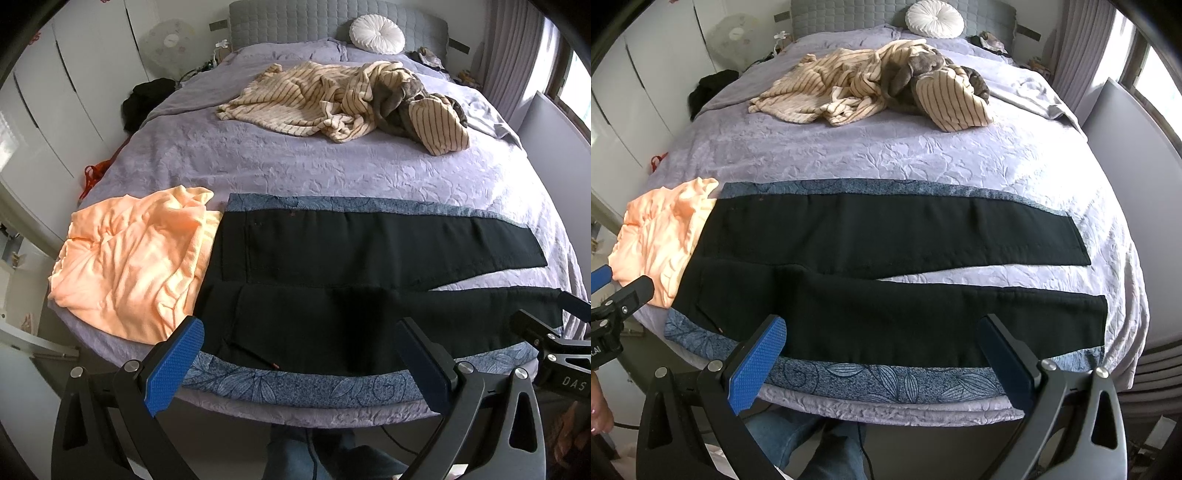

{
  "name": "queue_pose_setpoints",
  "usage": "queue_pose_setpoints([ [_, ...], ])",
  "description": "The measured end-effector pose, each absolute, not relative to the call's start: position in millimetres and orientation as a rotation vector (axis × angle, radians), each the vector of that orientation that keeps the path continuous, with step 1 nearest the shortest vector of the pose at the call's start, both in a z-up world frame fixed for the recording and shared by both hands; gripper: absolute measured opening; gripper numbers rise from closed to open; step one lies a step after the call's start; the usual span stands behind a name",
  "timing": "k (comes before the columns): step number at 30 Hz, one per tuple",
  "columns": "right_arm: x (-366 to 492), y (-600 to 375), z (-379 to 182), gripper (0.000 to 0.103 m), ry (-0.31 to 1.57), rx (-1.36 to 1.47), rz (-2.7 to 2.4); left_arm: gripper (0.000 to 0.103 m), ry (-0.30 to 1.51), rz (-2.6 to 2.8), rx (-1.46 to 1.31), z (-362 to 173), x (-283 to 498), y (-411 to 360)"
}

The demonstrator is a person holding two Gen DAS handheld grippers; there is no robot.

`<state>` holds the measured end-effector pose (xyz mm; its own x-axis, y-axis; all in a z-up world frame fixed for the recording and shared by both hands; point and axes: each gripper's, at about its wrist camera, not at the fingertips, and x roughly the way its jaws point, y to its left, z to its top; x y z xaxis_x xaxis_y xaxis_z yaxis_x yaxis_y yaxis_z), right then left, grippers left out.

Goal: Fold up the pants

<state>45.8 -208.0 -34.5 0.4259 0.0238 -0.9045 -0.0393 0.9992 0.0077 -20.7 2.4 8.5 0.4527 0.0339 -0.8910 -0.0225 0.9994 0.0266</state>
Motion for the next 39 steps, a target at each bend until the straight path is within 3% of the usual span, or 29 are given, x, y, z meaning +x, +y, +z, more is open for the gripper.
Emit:
queue_pose_setpoints([
  [18,48,-209,-45,0.103,1.215,0.031,0.068,0.103,1.131,0.038,0.024,0,-18,-3],
  [39,46,-209,-54,0.103,1.184,0.027,0.065,0.103,1.155,0.034,0.03,-7,-17,-5],
])
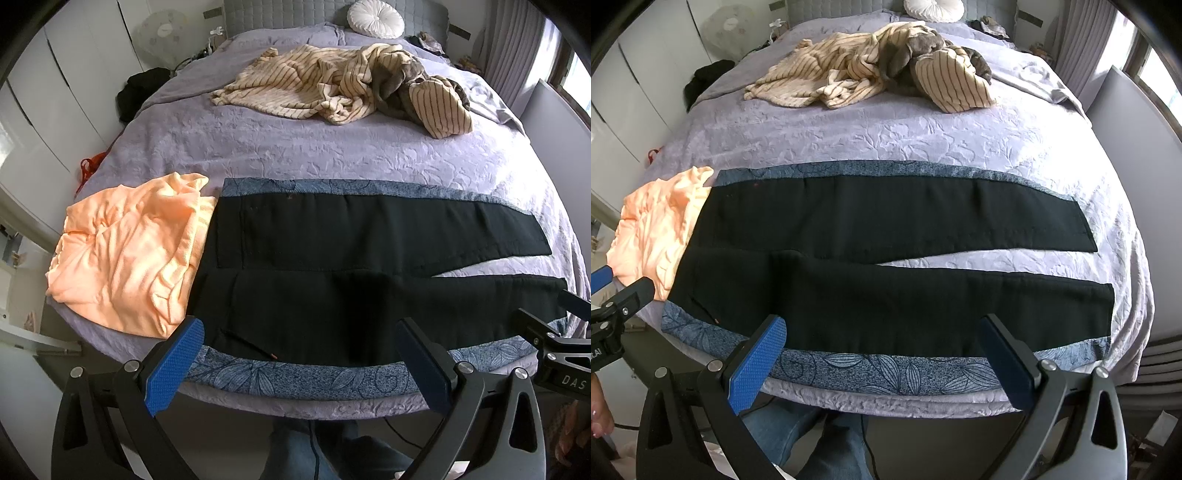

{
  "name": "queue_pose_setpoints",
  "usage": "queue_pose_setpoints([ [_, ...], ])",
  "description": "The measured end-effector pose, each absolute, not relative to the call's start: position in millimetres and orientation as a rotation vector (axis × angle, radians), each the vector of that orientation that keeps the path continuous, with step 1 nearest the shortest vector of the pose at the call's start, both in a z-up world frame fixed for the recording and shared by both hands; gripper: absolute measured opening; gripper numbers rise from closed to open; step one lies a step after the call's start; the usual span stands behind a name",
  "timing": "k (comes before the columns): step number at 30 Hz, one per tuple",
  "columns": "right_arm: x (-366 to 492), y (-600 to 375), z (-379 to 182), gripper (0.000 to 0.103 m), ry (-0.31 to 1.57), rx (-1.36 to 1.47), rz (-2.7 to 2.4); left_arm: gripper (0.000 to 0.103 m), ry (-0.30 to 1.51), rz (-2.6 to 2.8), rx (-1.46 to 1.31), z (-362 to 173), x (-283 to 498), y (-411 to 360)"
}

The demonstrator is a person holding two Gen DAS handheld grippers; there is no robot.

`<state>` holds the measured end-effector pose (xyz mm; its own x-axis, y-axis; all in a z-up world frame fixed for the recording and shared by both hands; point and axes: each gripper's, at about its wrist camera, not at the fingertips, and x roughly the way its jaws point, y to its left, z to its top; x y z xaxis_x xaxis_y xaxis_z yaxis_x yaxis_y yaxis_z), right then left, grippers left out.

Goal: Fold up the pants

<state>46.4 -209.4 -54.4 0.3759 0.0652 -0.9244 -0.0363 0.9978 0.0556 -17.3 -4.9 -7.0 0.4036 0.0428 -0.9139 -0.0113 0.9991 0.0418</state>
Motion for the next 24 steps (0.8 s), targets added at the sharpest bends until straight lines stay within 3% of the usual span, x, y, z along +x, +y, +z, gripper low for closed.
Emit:
queue_pose_setpoints([
  [14,44,-213,-64,0.103,1.162,0.05,0.066,0.103,1.169,0.03,0.037,-14,-18,-9],
  [18,48,-214,-59,0.103,1.082,0.155,0.144,0.103,1.178,0.04,0.039,-16,-18,-9],
  [24,51,-217,-65,0.103,1.138,0.131,0.114,0.103,1.206,0.046,0.036,-23,-17,-5],
])
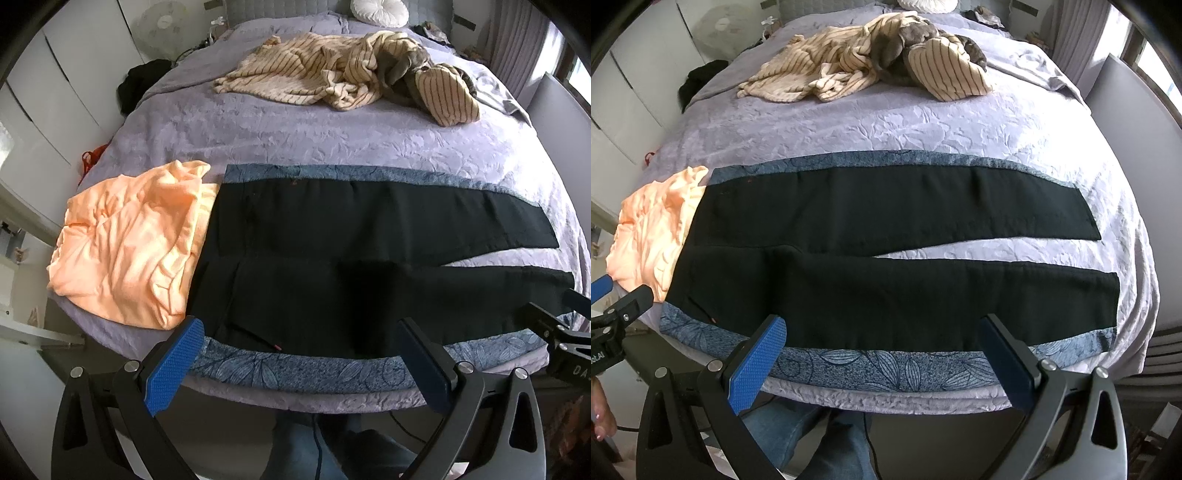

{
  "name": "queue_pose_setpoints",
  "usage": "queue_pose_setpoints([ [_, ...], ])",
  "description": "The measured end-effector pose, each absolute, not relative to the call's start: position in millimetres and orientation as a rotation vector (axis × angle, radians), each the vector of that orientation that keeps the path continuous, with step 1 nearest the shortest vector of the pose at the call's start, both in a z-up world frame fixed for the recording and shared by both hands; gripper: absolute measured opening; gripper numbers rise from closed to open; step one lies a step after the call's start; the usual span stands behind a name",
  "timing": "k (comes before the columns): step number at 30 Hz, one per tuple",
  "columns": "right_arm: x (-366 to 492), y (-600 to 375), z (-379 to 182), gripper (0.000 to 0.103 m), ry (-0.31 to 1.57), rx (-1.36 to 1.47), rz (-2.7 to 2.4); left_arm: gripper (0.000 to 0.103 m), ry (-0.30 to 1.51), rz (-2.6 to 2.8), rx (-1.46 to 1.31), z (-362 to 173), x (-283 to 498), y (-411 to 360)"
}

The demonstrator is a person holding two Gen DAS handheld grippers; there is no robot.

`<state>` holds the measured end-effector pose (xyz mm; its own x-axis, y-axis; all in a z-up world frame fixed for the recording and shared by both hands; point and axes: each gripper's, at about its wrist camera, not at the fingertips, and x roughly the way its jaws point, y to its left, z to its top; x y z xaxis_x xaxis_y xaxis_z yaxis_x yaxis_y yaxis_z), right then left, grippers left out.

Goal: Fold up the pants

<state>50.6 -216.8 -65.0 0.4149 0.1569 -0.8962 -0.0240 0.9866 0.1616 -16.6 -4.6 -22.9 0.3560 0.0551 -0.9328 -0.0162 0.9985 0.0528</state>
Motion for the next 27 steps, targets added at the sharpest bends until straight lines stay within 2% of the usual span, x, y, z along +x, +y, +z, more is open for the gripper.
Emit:
queue_pose_setpoints([
  [12,59,-223,-100,0.103,1.211,0.201,0.16,0.103,1.247,0.026,-0.062,-64,-11,19],
  [17,65,-241,-152,0.103,1.272,0.629,0.427,0.103,1.279,0.023,-0.231,-107,-16,63],
  [21,46,-257,-205,0.096,1.356,0.957,0.564,0.103,1.329,0.006,-0.38,-138,-37,95],
  [27,22,-289,-248,0.092,1.384,1.115,0.515,0.103,1.398,0.01,-0.521,-185,-59,119],
])
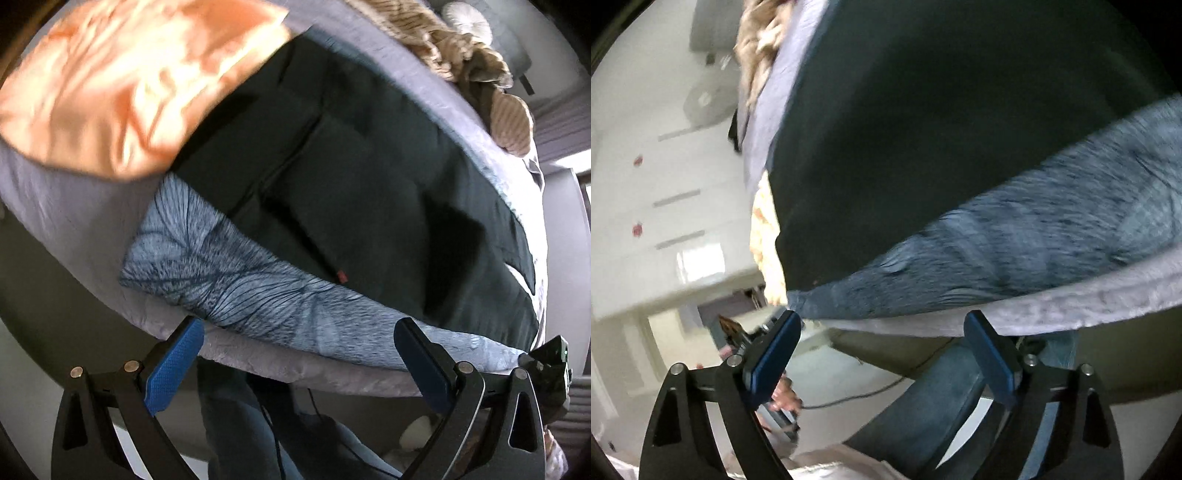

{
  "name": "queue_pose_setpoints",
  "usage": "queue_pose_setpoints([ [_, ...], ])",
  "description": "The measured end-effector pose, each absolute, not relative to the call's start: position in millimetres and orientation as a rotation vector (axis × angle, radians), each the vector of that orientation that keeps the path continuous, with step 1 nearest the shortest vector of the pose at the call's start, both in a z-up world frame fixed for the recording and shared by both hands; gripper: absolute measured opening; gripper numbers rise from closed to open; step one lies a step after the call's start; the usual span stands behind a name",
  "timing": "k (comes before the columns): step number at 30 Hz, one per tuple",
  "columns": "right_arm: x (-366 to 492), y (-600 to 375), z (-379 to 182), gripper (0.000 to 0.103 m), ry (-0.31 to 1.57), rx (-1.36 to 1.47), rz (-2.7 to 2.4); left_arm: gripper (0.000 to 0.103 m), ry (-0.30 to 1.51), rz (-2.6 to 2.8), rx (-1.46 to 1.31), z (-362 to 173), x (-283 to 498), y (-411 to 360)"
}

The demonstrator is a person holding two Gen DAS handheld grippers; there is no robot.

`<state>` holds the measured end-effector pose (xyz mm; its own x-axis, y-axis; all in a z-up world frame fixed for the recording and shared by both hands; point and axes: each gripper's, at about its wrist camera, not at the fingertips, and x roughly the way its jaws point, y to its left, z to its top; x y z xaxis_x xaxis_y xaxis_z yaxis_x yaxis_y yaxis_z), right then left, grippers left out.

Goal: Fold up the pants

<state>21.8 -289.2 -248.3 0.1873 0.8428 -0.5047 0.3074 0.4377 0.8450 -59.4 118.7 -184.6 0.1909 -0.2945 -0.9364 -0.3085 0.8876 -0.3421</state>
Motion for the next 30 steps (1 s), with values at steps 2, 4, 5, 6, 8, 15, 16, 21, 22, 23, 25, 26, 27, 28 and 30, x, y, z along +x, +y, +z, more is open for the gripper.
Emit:
queue_pose_setpoints([
  [2,25,-302,-259,0.092,1.344,1.159,0.488,0.103,1.414,-0.004,-0.563,-196,-56,117],
  [4,33,-311,-265,0.092,1.338,1.167,0.47,0.103,1.421,-0.022,-0.6,-206,-49,114],
  [5,37,-312,-273,0.092,1.343,1.162,0.459,0.103,1.425,-0.025,-0.606,-208,-47,112],
  [6,40,-312,-279,0.092,1.346,1.161,0.457,0.103,1.423,-0.028,-0.611,-207,-45,110],
  [8,43,-316,-280,0.092,1.34,1.173,0.462,0.103,1.38,-0.054,-0.637,-196,-42,110],
  [15,51,-340,-268,0.091,1.268,1.182,0.576,0.103,1.361,-0.055,-0.683,-201,-40,117],
  [16,51,-343,-275,0.09,1.284,1.182,0.568,0.093,1.372,-0.034,-0.685,-207,-40,119],
  [21,53,-359,-287,0.011,1.34,1.189,0.496,0.033,1.383,-0.039,-0.701,-210,-42,128],
  [22,56,-370,-278,0.011,1.323,1.163,0.499,0.028,1.375,-0.045,-0.705,-205,-40,130],
  [23,53,-369,-273,0.011,1.315,1.146,0.501,0.028,1.353,-0.045,-0.703,-195,-38,132],
  [25,62,-386,-249,0.011,1.276,1.097,0.527,0.028,1.311,-0.048,-0.691,-175,-31,133],
  [26,69,-395,-235,0.011,1.251,1.07,0.542,0.028,1.293,-0.049,-0.687,-167,-27,135],
  [27,76,-403,-223,0.011,1.231,1.043,0.556,0.028,1.267,-0.054,-0.682,-157,-20,133],
  [28,82,-411,-211,0.011,1.212,1.011,0.569,0.028,1.248,-0.057,-0.674,-149,-12,132],
  [30,97,-421,-189,0.011,1.177,0.957,0.587,0.028,1.208,-0.07,-0.651,-133,6,130],
])
